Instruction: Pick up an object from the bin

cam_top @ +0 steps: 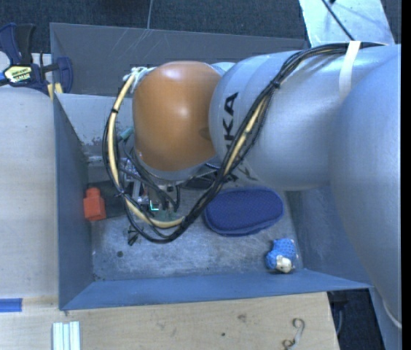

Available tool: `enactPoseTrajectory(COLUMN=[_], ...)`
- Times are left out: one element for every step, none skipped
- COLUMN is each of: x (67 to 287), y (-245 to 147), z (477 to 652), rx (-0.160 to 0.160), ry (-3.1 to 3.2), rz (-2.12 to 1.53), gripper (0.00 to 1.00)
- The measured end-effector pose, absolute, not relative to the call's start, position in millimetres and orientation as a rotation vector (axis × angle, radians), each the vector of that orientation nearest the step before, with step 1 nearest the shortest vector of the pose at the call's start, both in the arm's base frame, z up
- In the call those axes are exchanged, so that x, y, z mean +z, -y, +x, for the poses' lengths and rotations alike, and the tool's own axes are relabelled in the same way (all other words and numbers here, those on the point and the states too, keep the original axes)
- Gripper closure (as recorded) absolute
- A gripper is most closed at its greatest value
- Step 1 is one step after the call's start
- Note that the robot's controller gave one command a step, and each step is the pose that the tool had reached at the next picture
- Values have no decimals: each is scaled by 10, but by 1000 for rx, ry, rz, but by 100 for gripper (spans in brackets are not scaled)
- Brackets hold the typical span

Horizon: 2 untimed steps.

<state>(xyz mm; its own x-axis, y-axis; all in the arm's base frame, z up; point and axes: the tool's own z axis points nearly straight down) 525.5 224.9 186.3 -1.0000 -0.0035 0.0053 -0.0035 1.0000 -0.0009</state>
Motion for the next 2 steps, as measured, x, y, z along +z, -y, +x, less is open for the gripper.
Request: enactPoseTrajectory(x=[672, 713], y=[-1860, -1882], z=[5843, 5853], rx=[3, -2], ry=[3104, 3109], rz=[473, 472], gripper=[0, 100])
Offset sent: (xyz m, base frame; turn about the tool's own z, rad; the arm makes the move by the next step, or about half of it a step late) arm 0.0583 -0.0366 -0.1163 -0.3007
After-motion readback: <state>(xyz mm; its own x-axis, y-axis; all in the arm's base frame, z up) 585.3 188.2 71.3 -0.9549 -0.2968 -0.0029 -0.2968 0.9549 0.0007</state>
